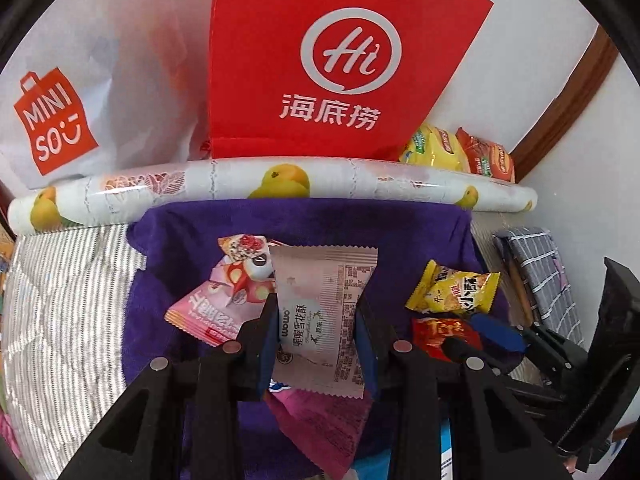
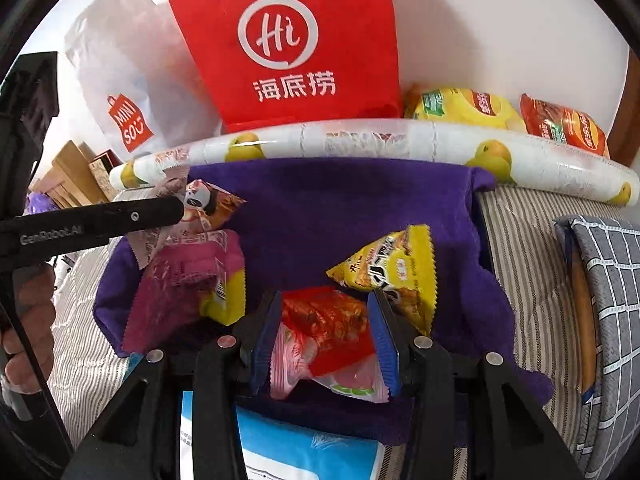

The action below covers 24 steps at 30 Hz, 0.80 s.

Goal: Organize snacks
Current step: 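Open both tools to drop the two packets onto the purple towel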

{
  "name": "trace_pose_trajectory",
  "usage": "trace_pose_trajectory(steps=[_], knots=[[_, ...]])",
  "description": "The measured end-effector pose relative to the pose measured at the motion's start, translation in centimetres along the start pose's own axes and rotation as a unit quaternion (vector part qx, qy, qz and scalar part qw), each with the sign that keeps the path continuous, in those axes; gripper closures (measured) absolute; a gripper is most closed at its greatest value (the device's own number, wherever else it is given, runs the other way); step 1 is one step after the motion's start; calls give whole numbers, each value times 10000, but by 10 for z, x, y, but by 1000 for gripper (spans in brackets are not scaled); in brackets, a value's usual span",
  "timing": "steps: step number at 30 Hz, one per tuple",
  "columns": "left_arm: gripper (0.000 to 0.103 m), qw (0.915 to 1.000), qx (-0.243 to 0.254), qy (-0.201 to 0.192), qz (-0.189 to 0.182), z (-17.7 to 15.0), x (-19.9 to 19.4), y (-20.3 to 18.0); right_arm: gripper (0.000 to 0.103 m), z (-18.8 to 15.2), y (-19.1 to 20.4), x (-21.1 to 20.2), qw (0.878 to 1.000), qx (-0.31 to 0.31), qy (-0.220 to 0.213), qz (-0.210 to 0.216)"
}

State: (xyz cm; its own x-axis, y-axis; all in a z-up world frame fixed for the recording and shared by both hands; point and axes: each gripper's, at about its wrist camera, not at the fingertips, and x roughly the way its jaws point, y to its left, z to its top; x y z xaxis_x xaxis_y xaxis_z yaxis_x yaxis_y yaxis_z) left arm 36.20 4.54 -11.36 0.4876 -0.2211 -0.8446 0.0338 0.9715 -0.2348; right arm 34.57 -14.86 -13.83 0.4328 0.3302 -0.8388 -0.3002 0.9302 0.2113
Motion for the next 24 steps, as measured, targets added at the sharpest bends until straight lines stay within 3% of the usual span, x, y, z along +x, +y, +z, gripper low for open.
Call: trace_pose_trajectory(steps=[2,10,14,17,24], knots=[[70,10000,22,2,-72,-1,1,-2,51,0,-2,-2,10000,69,-23,-24],[68,9998,130,39,-171,-2,7,-10,44,4,-8,-24,9985,217,-490,63],[65,9996,204,51,-168,-2,8,-15,44,6,-13,-27,9980,318,-547,-7],[51,9996,264,48,-83,-2,5,-18,44,6,-15,-30,9975,355,-618,2],[50,9995,267,-150,40,-5,-24,-20,44,4,-14,-45,9937,336,-1069,-54]])
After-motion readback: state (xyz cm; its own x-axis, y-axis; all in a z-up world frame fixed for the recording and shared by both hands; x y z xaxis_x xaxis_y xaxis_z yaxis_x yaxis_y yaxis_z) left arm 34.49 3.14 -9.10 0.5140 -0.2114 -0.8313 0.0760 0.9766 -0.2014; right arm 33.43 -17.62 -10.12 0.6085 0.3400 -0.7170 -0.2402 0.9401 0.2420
